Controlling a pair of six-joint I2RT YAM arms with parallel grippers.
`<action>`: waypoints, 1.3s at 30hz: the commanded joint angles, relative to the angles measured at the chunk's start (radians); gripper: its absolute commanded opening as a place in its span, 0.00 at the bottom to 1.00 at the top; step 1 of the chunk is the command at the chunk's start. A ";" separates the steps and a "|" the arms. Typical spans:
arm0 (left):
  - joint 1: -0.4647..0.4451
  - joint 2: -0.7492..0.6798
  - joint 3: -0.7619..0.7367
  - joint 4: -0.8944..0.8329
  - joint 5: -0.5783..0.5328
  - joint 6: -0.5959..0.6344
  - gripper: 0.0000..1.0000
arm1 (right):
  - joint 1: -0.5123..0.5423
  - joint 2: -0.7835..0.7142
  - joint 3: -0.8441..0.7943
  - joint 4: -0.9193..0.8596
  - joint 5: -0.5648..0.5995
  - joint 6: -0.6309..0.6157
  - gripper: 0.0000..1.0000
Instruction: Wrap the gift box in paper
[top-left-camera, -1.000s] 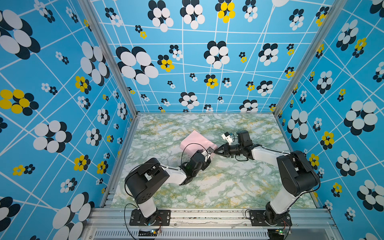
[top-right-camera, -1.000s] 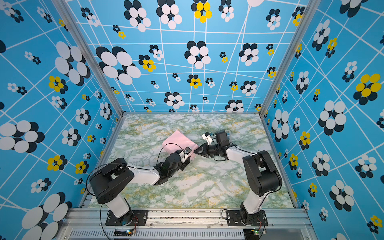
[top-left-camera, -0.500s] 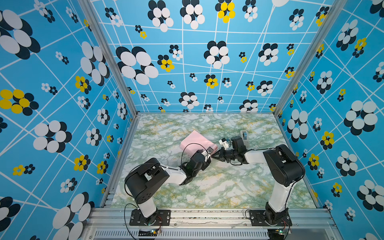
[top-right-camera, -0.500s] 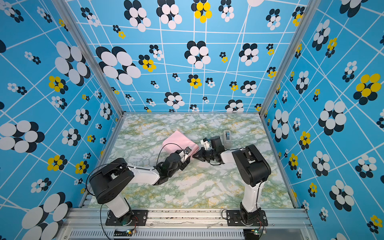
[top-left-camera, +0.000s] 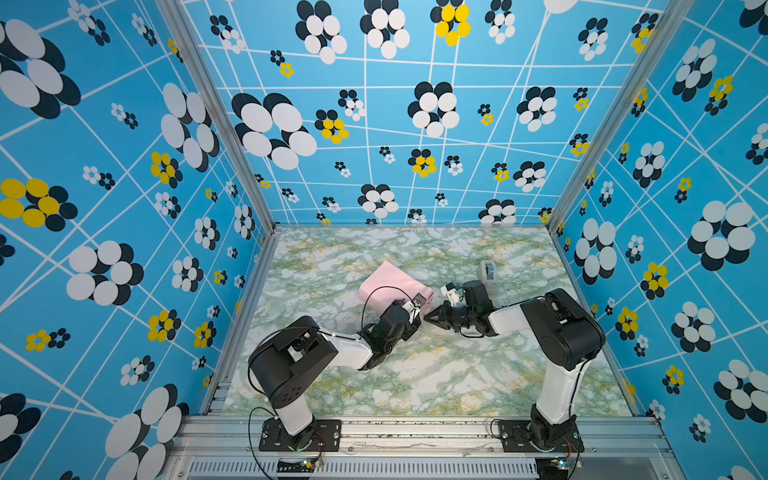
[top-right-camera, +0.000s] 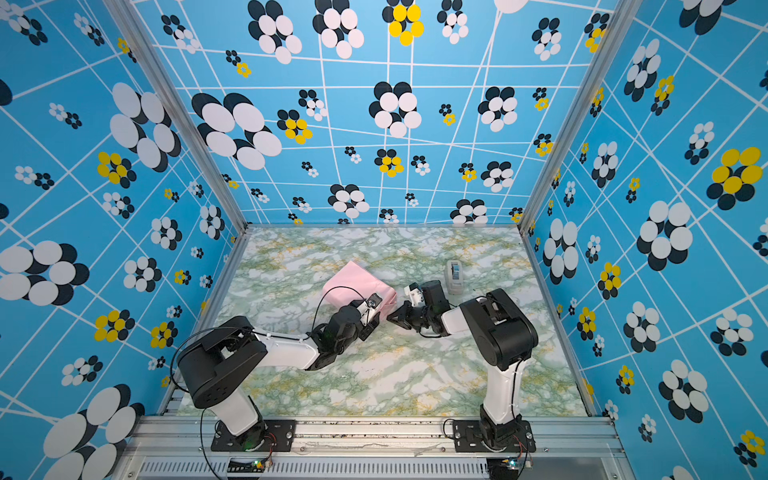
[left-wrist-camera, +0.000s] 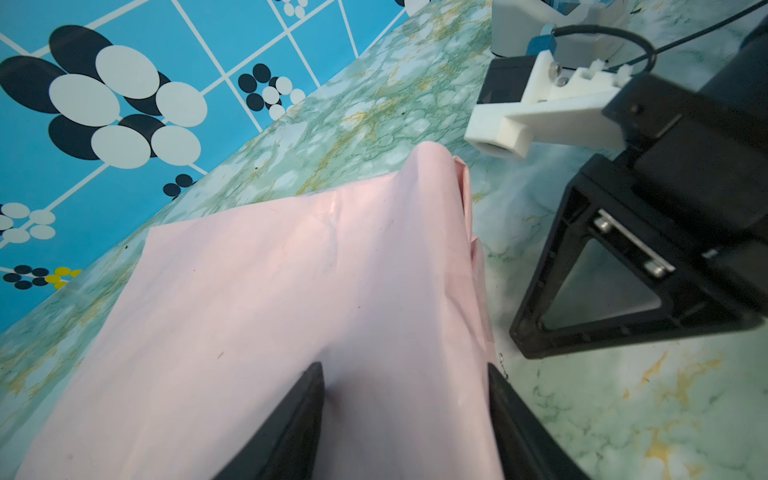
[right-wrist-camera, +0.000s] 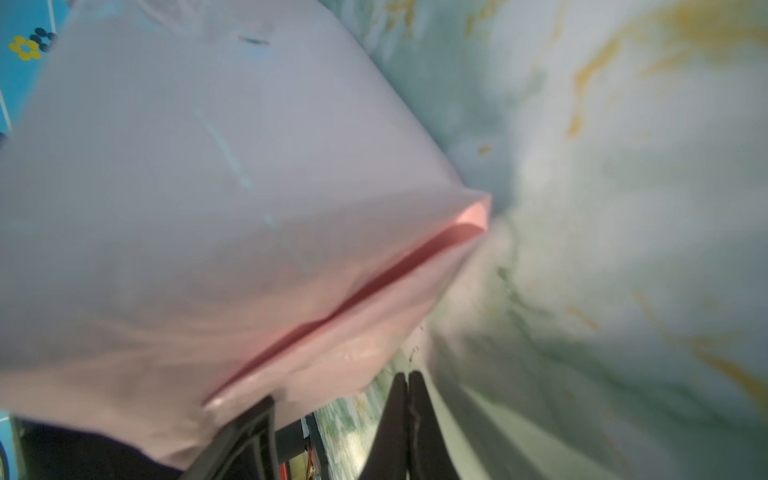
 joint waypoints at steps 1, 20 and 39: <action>0.010 0.024 -0.053 -0.190 0.020 -0.028 0.60 | 0.009 -0.033 -0.017 0.019 0.012 0.003 0.06; 0.009 -0.023 -0.019 -0.236 0.025 -0.036 0.65 | 0.006 -0.072 0.024 0.009 0.026 -0.040 0.12; 0.198 -0.668 0.072 -0.761 0.204 -0.678 0.89 | -0.031 -0.073 0.746 -1.193 0.237 -0.678 0.60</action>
